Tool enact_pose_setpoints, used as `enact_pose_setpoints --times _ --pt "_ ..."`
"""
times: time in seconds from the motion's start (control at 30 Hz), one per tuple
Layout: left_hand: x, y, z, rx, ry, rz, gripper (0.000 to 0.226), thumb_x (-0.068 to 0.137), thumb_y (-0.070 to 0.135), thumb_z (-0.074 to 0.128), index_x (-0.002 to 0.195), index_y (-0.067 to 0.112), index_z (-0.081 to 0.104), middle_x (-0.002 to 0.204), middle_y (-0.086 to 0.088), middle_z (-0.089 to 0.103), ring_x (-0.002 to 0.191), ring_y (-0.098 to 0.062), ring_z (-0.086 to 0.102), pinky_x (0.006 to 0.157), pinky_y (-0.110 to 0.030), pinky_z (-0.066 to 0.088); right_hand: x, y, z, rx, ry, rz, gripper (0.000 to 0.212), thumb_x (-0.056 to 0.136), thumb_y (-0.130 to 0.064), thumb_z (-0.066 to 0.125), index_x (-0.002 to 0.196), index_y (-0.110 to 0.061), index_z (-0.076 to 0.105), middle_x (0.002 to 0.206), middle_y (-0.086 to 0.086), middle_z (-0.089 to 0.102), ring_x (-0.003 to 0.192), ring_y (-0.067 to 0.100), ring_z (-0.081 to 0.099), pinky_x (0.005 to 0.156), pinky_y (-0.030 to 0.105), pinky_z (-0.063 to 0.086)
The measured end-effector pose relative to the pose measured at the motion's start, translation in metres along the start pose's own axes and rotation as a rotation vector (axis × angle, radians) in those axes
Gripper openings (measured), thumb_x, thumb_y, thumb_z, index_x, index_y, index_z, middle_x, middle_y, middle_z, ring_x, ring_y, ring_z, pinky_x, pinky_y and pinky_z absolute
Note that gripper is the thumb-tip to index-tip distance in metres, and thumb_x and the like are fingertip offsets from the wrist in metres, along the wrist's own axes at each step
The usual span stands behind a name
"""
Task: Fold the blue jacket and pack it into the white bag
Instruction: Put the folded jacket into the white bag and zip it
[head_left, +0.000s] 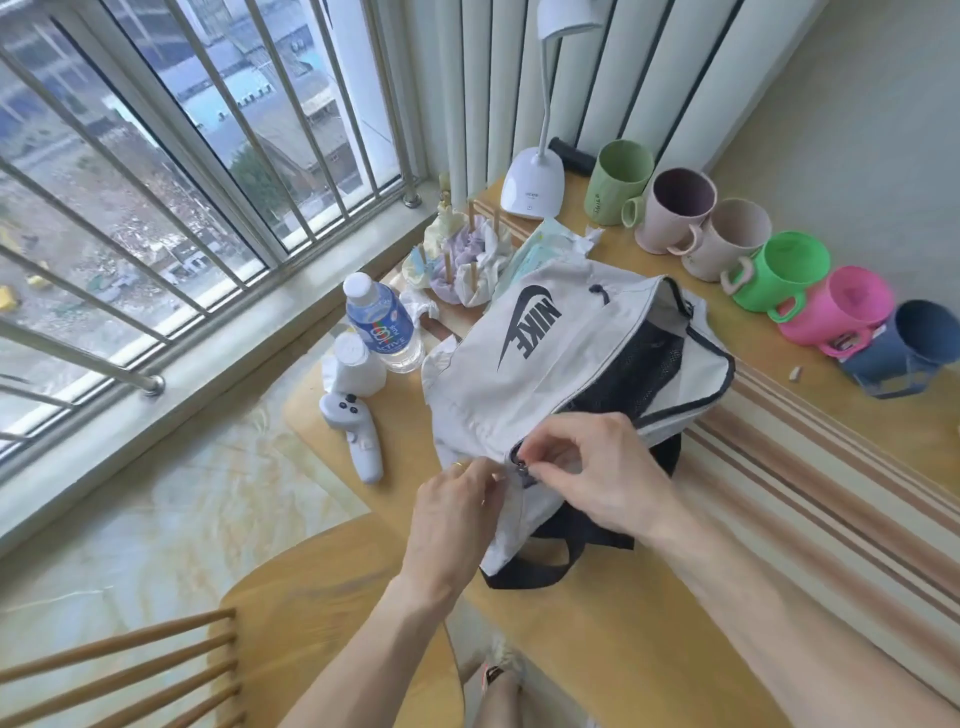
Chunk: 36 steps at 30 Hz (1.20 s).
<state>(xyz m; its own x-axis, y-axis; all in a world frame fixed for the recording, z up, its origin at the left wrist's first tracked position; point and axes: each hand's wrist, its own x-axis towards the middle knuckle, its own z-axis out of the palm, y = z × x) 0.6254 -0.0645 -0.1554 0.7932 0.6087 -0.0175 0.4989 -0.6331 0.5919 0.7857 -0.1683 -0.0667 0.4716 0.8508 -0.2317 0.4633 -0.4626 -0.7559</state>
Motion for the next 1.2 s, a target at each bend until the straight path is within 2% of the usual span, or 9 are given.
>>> enact_pose_setpoints --times 0.13,0.2,0.27,0.33,0.43,0.63,0.73,0.9,1.2 --pt "-0.006 0.003 -0.007 -0.067 0.009 -0.008 0.016 0.094 0.031 0.065 0.082 0.022 0.063 0.073 0.009 0.064 0.063 -0.012 0.061 0.061 -0.036 0.053 0.008 -0.005 -0.035 -0.036 0.048 -0.006 0.012 0.082 -0.007 0.076 0.089 -0.017 0.079 0.082 -0.011 0.077 0.077 0.003 0.072 0.074 0.022 0.059" --pt "0.000 0.014 -0.012 -0.133 0.071 -0.007 0.027 0.093 0.049 0.066 0.092 0.022 0.064 0.083 0.014 0.067 0.071 -0.005 0.063 0.066 -0.026 0.050 0.009 -0.014 -0.041 0.044 -0.016 -0.001 0.012 0.083 -0.007 0.078 0.090 -0.017 0.079 0.082 -0.010 0.078 0.078 0.003 0.073 0.076 0.018 0.059" --pt "0.015 0.021 -0.011 -0.092 0.062 0.035 0.027 0.091 0.048 0.067 0.092 0.021 0.064 0.082 0.011 0.070 0.071 -0.010 0.067 0.064 -0.029 0.050 0.008 -0.021 -0.037 0.095 -0.117 -0.012 0.013 0.084 -0.005 0.076 0.091 -0.016 0.078 0.083 -0.007 0.078 0.079 0.004 0.074 0.077 0.018 0.059" --pt "0.025 0.022 -0.007 0.050 0.043 0.125 0.020 0.090 0.033 0.065 0.079 0.018 0.057 0.063 0.003 0.064 0.055 -0.022 0.063 0.049 -0.033 0.043 0.010 -0.015 -0.029 -0.064 -0.152 -0.091 0.014 0.084 -0.004 0.073 0.092 -0.016 0.077 0.086 -0.007 0.077 0.080 0.005 0.072 0.077 0.018 0.056" --pt "0.024 0.018 -0.007 0.195 -0.006 0.196 0.030 0.092 0.031 0.060 0.068 0.017 0.050 0.049 0.003 0.051 0.041 -0.022 0.049 0.040 -0.030 0.029 0.024 0.015 -0.030 -0.456 -0.100 -0.188 0.018 0.085 0.000 0.065 0.092 -0.013 0.074 0.088 -0.001 0.073 0.081 0.019 0.068 0.075 0.029 0.054" --pt "0.010 0.008 -0.008 0.206 -0.034 0.154 0.044 0.097 0.026 0.068 0.064 0.017 0.040 0.048 0.005 0.045 0.039 -0.020 0.044 0.037 -0.039 0.040 0.060 0.071 -0.072 -0.750 0.104 -0.125 0.024 0.083 0.014 0.056 0.091 -0.003 0.071 0.083 0.009 0.063 0.072 0.030 0.062 0.065 0.035 0.049" --pt "0.005 0.002 -0.008 0.210 -0.061 0.130 0.042 0.096 0.025 0.070 0.065 0.017 0.042 0.050 0.005 0.047 0.040 -0.020 0.044 0.037 -0.039 0.040 0.093 0.107 -0.119 -0.868 0.265 0.010 0.023 0.081 0.012 0.055 0.090 -0.001 0.072 0.086 0.018 0.064 0.078 0.038 0.064 0.073 0.045 0.053" --pt "0.006 -0.001 -0.004 0.180 -0.053 0.084 0.038 0.094 0.026 0.072 0.067 0.016 0.047 0.050 0.006 0.049 0.041 -0.019 0.047 0.039 -0.040 0.043 0.119 0.135 -0.167 -0.791 0.406 0.215 0.025 0.086 0.006 0.063 0.106 -0.003 0.076 0.101 0.030 0.069 0.092 0.049 0.065 0.081 0.049 0.053" --pt "-0.006 0.009 -0.007 0.298 -0.016 0.105 0.029 0.105 0.039 0.051 0.085 0.019 0.056 0.078 0.003 0.059 0.066 -0.022 0.058 0.057 -0.035 0.047 0.037 0.083 -0.091 -0.634 0.327 0.061 0.036 0.096 -0.017 0.058 0.131 -0.010 0.062 0.127 0.014 0.064 0.109 0.039 0.062 0.085 0.046 0.054"
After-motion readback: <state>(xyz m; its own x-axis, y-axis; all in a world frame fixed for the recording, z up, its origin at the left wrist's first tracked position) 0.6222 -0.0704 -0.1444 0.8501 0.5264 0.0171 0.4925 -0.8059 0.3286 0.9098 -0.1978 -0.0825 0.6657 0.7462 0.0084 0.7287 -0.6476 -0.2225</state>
